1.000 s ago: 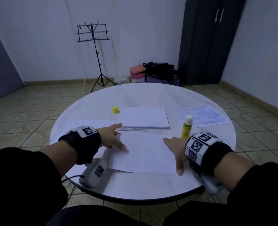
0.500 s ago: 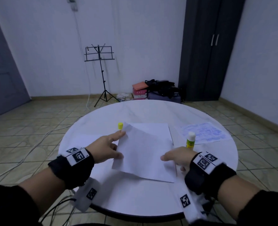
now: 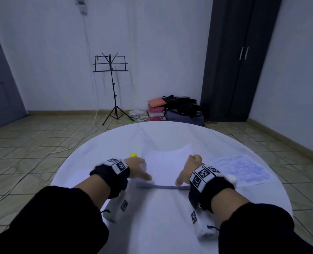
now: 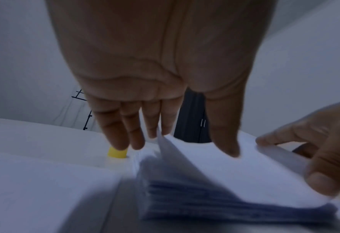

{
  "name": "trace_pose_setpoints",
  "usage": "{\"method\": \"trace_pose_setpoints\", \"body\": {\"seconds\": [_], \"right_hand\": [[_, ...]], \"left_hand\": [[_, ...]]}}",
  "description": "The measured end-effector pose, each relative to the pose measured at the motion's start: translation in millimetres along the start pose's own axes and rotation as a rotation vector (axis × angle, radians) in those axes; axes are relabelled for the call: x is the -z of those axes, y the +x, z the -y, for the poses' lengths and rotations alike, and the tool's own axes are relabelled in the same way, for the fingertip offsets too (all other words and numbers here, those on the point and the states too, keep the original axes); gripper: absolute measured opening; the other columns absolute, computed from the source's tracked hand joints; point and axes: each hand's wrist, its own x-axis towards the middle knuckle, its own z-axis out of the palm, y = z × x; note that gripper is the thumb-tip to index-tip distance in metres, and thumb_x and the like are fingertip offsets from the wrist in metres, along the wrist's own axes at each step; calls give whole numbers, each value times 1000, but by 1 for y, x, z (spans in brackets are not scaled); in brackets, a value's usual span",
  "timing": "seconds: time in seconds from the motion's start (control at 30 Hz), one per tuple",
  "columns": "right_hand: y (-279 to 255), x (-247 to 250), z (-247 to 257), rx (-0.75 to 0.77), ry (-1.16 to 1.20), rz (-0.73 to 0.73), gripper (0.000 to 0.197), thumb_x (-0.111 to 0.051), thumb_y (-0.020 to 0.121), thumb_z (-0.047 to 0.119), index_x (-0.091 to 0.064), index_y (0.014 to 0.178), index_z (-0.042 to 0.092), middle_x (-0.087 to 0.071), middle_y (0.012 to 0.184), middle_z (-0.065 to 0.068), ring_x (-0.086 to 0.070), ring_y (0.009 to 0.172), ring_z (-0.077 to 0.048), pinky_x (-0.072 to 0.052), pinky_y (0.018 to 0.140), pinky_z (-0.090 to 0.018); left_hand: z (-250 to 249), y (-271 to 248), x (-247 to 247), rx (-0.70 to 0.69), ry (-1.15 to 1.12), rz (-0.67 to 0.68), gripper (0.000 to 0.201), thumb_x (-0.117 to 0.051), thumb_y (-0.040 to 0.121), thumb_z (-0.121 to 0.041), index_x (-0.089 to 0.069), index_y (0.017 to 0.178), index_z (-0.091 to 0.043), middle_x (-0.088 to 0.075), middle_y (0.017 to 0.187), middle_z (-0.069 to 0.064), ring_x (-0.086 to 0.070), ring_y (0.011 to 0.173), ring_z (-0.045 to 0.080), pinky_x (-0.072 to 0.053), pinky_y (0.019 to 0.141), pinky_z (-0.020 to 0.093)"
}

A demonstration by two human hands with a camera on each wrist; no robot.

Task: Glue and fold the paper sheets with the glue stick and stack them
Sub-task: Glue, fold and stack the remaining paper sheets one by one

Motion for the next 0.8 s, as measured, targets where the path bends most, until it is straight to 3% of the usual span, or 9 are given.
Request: {"method": "trace_pose_setpoints", "body": {"seconds": [0.07,0.13,0.2,0.3,0.4,0.47,0.57,0.67,0.8], "right_hand": [[8,-1,-3,21,-167,54,72,-72,77,36,-38,134,9,-31,140,-13,-40,128,-33,-41,101,-40],[16,0,-6,52,-273,113,46,-74,74,40,-55,110,19,-51,129,-8,-54,115,-31,-46,90,-34],[23,2,-8,46,-265,156,38,-82,60,40,-57,82,21,-66,105,-1,-63,92,-25,-51,79,-31],[27,0,-5,61,-251,134,36,-83,56,37,-51,61,21,-64,74,3,-59,72,-21,-51,71,-28],[15,-1,-6,80,-308,99,33,-80,64,38,-56,72,18,-64,92,-3,-61,85,-23,-53,77,-31],[9,-4,-8,79,-376,78,41,-74,72,37,-56,103,16,-51,117,-9,-53,110,-29,-51,88,-40],[-5,-13,-6,99,-386,65,54,-71,77,35,-50,123,16,-38,134,-13,-44,122,-37,-46,94,-47],[-25,-16,-8,175,-323,127,19,-70,77,36,-59,78,22,-60,113,-6,-58,108,-32,-50,90,-47],[-46,-21,-30,207,-326,178,37,-75,66,42,-48,57,17,-64,76,-3,-65,85,-29,-53,83,-43]], "left_hand": [[-6,6,-2,46,146,94,58,-71,77,-52,-50,123,-24,-49,130,2,-48,117,18,-40,94,26],[-13,11,-6,36,250,132,38,-72,77,-50,-49,90,-23,-49,104,2,-44,92,15,-38,68,23],[-15,20,-11,23,327,107,36,-69,83,-44,-56,98,-13,-57,107,6,-47,95,15,-39,67,22],[-9,39,-20,81,383,31,34,-71,83,-39,-47,69,-19,-50,75,-3,-50,87,16,-43,70,20],[30,116,-46,154,474,69,49,-76,56,-61,-52,71,-22,-59,75,-3,-58,80,20,-49,77,31],[40,143,-53,223,486,97,62,-77,30,-67,-58,71,-24,-63,72,0,-64,73,25,-54,74,45],[5,70,-41,189,494,58,42,-80,62,-49,-49,63,-21,-53,64,0,-62,79,23,-52,77,41],[-35,0,-28,161,485,-82,30,-70,73,-44,-55,73,-18,-63,76,4,-64,76,27,-55,73,42],[-67,-27,-42,29,380,-109,36,-67,79,-40,-46,61,-17,-50,59,-2,-55,62,19,-36,52,21]]}}
